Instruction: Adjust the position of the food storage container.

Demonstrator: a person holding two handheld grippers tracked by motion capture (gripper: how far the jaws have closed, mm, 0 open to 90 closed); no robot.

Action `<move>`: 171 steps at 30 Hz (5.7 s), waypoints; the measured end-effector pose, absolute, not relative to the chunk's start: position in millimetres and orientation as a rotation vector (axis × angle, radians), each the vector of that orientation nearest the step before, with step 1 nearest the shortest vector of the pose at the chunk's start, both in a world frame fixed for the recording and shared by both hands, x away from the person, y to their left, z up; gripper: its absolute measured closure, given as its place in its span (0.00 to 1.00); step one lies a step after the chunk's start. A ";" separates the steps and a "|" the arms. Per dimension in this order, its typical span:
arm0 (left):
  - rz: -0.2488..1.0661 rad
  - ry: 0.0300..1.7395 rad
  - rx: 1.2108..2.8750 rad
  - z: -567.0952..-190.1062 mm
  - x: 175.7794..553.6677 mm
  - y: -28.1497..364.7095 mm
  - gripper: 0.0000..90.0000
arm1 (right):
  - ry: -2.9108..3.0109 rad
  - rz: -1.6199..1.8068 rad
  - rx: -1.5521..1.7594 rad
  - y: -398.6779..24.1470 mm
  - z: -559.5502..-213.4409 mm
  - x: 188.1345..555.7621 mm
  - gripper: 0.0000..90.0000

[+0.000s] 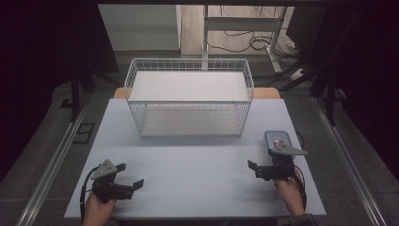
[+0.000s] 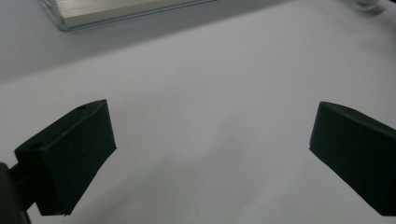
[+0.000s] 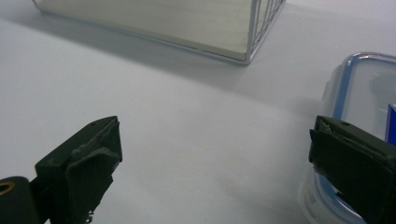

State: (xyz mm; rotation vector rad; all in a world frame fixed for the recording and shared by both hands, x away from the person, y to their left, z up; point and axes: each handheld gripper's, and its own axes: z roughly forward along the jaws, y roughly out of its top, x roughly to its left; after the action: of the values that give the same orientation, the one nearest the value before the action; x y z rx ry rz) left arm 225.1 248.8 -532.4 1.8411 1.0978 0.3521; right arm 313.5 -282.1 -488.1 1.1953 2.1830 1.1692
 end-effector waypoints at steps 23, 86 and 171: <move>0.331 1.084 1.859 -534.4 226.9 247.2 0.00 | 2.168 1.097 1.260 -289.6 -485.5 320.1 0.00; 0.275 1.080 1.864 -537.8 229.5 243.9 0.00 | 2.137 0.967 1.455 -343.2 -492.5 390.8 0.99; 0.111 0.909 2.182 -529.5 266.9 138.6 0.99 | 2.751 1.012 0.973 -171.7 -513.4 289.3 0.98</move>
State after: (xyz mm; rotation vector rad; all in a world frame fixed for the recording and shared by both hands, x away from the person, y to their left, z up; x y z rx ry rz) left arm 266.9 138.6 -529.5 2.1822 0.9090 0.1113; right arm 289.3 -171.7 -513.4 0.9727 2.7513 1.0116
